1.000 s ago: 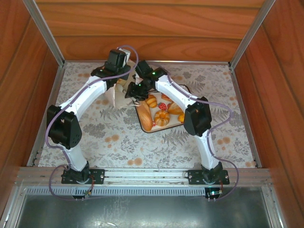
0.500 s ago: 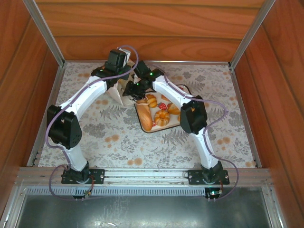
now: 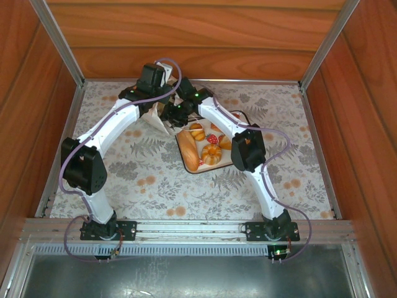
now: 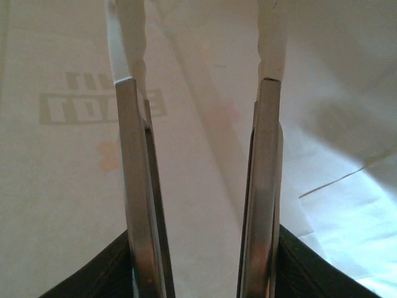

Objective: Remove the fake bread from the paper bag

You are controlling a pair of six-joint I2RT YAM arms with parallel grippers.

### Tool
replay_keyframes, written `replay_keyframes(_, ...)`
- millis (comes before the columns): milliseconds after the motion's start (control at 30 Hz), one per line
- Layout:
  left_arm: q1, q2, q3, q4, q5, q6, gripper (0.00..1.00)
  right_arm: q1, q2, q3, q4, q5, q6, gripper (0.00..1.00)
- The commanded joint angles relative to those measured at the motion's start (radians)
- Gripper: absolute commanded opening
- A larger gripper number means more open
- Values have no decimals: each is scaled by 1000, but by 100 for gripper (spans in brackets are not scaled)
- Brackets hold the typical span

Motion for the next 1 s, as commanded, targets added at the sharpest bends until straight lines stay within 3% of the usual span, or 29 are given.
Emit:
replay_keyframes(0,-10,-13,26,12,46,24,0,-10,19,35,14,-10,8,52)
replay_keyframes(300,-10,-36,13,12,64,38,0,-20,67,68,12,4,24,50)
replay_keyframes(467,-11,-41,8,14,55,42,0,-21,71,71,10,16,20,28)
replay_keyframes(567,-10,-40,4,12,37,42,0,-20,67,76,13,10,7,24)
replay_keyframes(767,-10,-28,3,12,-25,40,0,-21,25,60,33,-11,-20,5)
replay_keyframes(967,-4,-13,-2,13,-81,43,0,-20,-69,-43,101,-13,-24,0)
